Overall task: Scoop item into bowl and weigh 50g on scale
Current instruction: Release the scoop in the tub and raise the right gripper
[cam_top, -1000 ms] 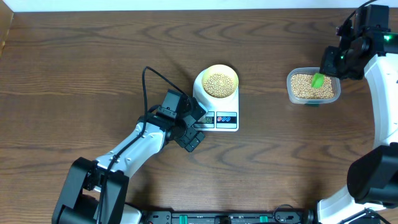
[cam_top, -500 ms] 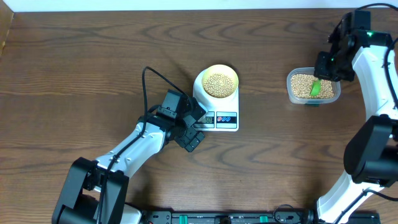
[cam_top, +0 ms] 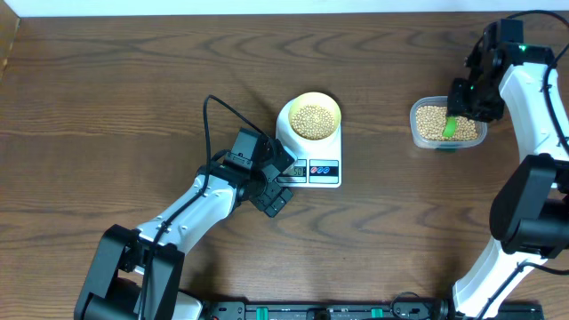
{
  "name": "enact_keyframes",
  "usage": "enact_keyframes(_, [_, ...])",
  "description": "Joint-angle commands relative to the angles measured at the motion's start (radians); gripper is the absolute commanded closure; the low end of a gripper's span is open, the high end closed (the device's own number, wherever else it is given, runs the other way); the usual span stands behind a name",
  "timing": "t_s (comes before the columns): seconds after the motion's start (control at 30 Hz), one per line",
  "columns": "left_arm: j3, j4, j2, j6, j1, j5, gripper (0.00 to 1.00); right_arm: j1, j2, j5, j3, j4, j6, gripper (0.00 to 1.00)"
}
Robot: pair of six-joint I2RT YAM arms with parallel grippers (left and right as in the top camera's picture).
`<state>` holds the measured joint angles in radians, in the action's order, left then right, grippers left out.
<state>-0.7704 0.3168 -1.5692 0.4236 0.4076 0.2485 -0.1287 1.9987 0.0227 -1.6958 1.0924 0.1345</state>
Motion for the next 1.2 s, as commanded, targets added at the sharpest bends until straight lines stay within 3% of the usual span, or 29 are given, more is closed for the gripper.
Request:
enact_keyframes(0.0, [0.002, 0.003, -0.013, 0.013, -0.003, -0.006, 0.02, -0.001, 0.003, -0.013, -0.018, 0.007, 0.006, 0.47])
enact_keyframes(0.17, [0.002, 0.003, -0.013, 0.013, -0.003, -0.006, 0.02, -0.001, -0.008, -0.013, -0.08, 0.013, -0.017, 0.36])
enact_keyframes(0.3, [0.002, 0.003, -0.013, 0.013, -0.003, -0.006, 0.03, 0.0, -0.009, -0.013, -0.169, 0.003, -0.031, 0.34])
enact_keyframes(0.47, [0.002, 0.003, -0.013, 0.013, -0.003, -0.006, 0.02, 0.002, -0.009, 0.006, -0.197, -0.121, -0.031, 0.28])
enact_keyframes(0.57, [0.002, 0.003, -0.013, 0.013, -0.003, -0.006, 0.02, 0.008, -0.009, 0.039, -0.193, -0.168, -0.031, 0.01])
enact_keyframes(1.17, [0.002, 0.003, -0.013, 0.013, -0.003, -0.006, 0.02, 0.013, -0.009, 0.039, -0.19, -0.184, -0.031, 0.01])
